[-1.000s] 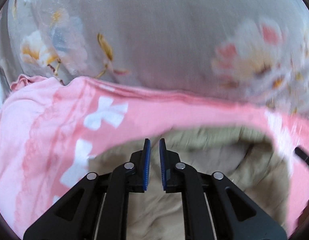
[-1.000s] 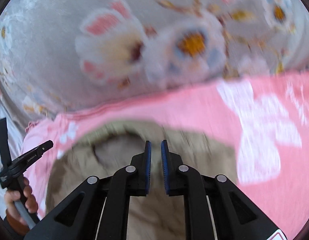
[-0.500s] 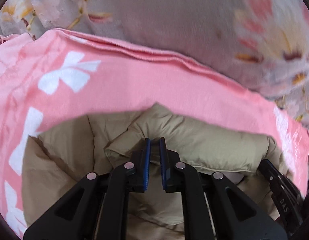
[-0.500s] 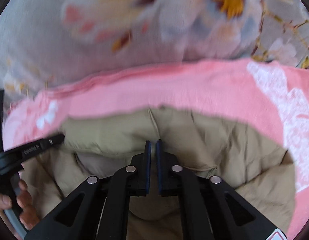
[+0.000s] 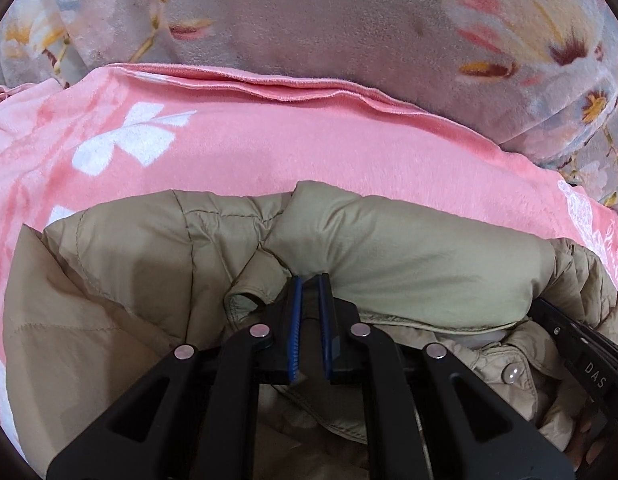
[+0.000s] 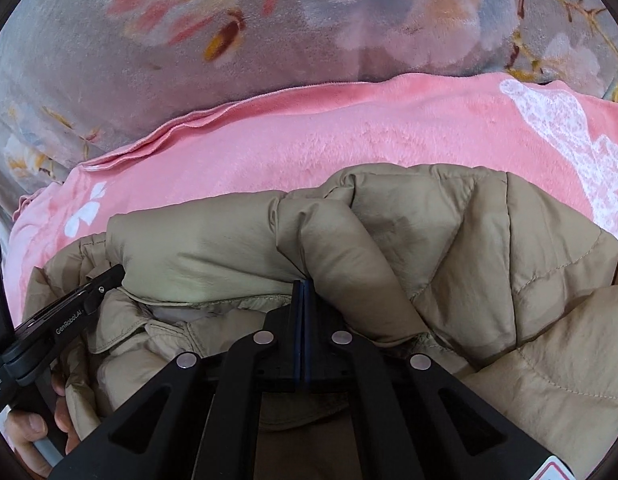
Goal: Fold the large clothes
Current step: 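Lift the hem with both grippers and fold it onto the collar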
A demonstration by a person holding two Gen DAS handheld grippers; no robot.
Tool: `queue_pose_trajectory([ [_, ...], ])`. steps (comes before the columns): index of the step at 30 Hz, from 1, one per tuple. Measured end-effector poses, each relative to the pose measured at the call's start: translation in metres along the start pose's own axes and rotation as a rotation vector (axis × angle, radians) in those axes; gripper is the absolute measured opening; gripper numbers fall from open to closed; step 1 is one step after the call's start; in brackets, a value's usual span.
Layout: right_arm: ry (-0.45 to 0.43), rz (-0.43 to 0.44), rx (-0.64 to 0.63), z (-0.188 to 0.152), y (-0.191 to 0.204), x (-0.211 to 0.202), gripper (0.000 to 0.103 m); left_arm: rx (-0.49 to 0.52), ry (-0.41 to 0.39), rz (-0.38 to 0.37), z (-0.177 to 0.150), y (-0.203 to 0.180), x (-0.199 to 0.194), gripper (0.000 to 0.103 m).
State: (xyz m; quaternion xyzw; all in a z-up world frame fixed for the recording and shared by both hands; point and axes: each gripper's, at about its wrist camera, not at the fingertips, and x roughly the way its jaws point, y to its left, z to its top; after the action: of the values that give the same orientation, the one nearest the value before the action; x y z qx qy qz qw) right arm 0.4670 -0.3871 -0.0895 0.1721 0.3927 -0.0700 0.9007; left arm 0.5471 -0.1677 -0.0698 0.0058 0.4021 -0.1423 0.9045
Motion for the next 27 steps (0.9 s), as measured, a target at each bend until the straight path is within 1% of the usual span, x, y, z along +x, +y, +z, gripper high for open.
queue_pose_trajectory([
  [5, -0.001, 0.014, 0.011, 0.0006, -0.0008, 0.0018, 0.000, 0.010, -0.007, 0.012, 0.0003, -0.0028, 0.0011, 0.008],
  [16, -0.004, 0.013, 0.014, 0.0012, -0.0016, 0.0025, 0.000, 0.025, -0.013, 0.029, -0.0007, -0.0066, 0.0013, 0.008],
  [27, -0.009, 0.017, 0.014, 0.0015, -0.0020, 0.0024, 0.000, 0.028, -0.014, 0.030, -0.0013, -0.0075, 0.0006, 0.008],
])
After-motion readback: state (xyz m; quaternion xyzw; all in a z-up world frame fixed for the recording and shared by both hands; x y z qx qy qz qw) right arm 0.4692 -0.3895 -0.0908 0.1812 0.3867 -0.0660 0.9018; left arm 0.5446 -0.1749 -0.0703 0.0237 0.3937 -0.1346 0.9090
